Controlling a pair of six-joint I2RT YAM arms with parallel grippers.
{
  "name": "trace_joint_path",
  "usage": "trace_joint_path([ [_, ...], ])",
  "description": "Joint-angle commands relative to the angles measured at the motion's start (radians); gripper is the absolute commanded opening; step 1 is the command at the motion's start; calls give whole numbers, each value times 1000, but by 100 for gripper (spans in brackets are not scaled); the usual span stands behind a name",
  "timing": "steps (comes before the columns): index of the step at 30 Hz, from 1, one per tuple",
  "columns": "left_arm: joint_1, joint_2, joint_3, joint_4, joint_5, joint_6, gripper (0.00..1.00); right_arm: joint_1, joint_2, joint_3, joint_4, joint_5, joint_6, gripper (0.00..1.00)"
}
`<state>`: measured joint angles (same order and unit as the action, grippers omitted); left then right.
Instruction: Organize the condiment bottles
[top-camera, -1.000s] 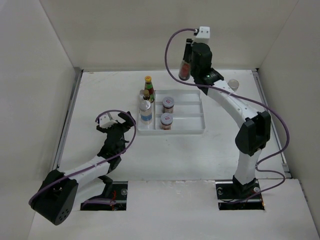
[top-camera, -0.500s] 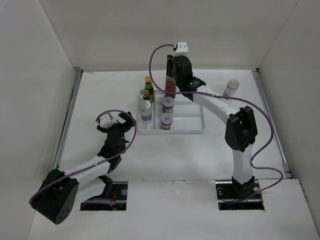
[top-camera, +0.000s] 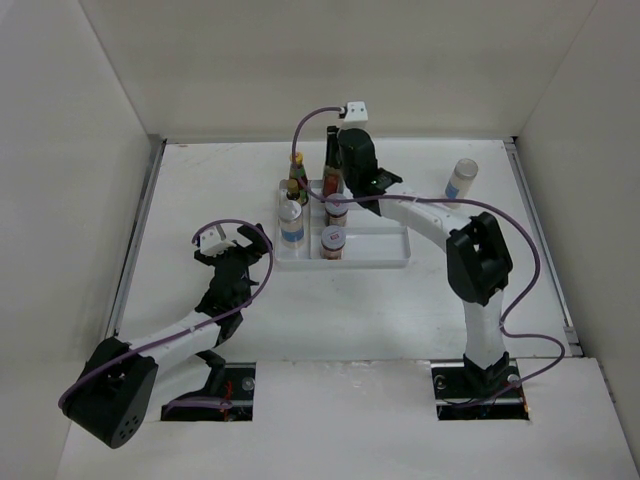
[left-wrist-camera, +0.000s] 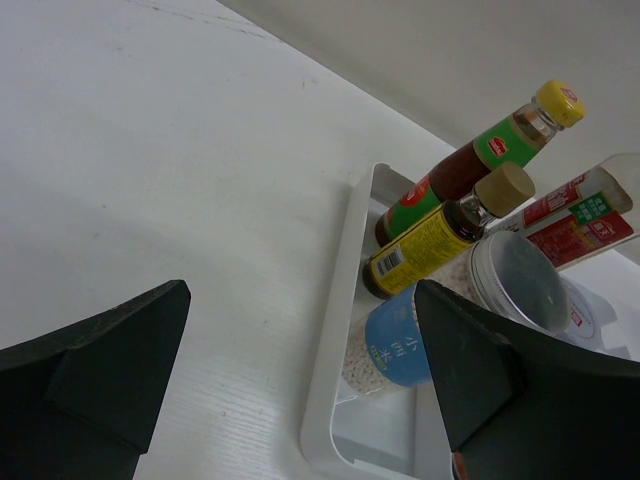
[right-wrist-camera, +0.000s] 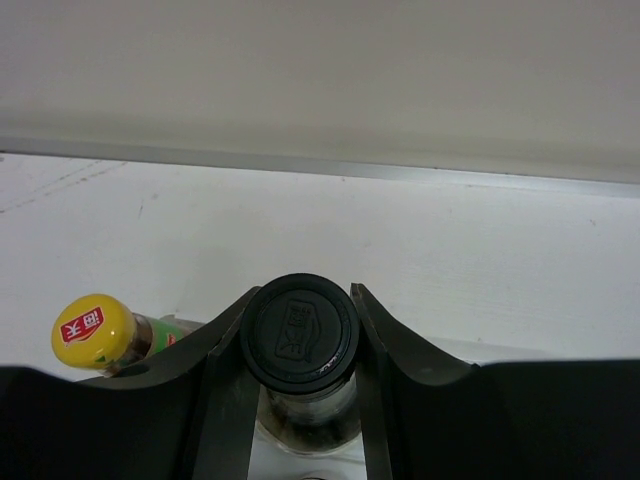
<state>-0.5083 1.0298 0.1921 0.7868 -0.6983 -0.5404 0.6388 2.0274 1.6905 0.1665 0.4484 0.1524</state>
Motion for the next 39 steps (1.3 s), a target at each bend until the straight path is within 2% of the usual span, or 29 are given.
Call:
trace_joint_path([
  [1, 6, 0, 23, 28, 10, -12, 99, 19, -22, -2, 137, -7, 21, 43],
  [4, 6, 0, 23, 28, 10, -12, 99, 22, -53, -9, 137, -11, 15, 69],
  [6, 6, 1, 23, 28, 10, -12, 99, 22, -90, -23, 133, -23, 13, 77],
  [12, 6, 3, 23, 28, 16, -16, 99, -33, -292, -202, 128, -16, 29, 90],
  [16, 9, -4, 20, 28, 16, -26, 99, -186, -416, -363, 105, 108, 44, 95],
  [20, 11, -4, 20, 26, 17, -29, 99, -365, -435, -422, 12, 251, 59, 100],
  [25, 11, 9, 23, 25, 31, -36, 99, -483, -320, -368, -116, 207, 85, 100],
  [34, 11, 29, 32, 25, 45, -38, 99, -524, -187, -322, -119, 131, 96, 100],
  [36, 11, 29, 32, 22, 45, -38, 100, -534, -170, -318, -99, 125, 96, 91],
  [39, 11, 29, 35, 11, 40, -38, 100, -541, -164, -339, -23, 116, 76, 67],
])
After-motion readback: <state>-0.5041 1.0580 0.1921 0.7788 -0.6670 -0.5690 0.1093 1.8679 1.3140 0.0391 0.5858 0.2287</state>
